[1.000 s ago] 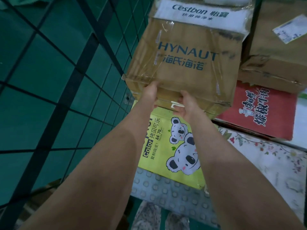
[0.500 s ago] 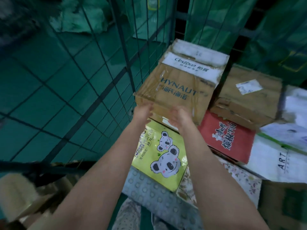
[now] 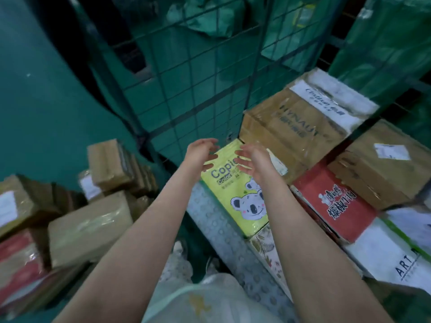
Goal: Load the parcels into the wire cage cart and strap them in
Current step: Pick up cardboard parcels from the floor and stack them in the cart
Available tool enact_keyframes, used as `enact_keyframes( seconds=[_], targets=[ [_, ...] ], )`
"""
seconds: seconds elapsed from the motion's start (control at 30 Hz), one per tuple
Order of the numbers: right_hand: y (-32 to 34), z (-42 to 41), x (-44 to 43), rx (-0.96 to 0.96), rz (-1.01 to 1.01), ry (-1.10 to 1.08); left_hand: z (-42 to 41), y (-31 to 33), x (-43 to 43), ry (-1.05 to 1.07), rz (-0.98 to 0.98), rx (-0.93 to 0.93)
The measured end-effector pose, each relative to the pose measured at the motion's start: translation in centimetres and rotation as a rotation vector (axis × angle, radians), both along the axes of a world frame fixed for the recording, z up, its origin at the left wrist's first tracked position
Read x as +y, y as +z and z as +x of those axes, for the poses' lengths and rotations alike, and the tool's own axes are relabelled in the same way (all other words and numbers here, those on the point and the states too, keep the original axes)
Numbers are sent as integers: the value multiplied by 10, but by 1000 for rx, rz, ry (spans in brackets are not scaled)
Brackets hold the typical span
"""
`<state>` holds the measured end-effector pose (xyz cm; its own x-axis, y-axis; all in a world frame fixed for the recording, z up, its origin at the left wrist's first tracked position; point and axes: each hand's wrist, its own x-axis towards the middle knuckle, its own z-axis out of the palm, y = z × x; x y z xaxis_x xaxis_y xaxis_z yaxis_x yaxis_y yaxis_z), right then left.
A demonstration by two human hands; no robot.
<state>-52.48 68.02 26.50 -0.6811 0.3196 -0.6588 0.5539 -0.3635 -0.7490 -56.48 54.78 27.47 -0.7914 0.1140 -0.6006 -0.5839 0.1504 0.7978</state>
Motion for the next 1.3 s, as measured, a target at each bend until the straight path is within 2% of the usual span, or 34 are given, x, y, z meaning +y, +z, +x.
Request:
enact_keyframes(
  seconds=[0.23,0.5,0.8,1.0,1.3],
  targets=[
    [-5,-10,-79,-13,-16,242,20,-4,-93,236,6,-64],
    [-2,-7,-218,-51,-19,561,78,3,-221,558,32,-50],
    [-25,68,-383,-131,41,915,202,-14,-372,904,30,-116],
    [-28,141,-486,-94,65,1161,300,-22,-449,1113,7,-116],
    [-49,259,-583,-191,117,1421,444,-32,-528,1376,-43,-155]
  ],
)
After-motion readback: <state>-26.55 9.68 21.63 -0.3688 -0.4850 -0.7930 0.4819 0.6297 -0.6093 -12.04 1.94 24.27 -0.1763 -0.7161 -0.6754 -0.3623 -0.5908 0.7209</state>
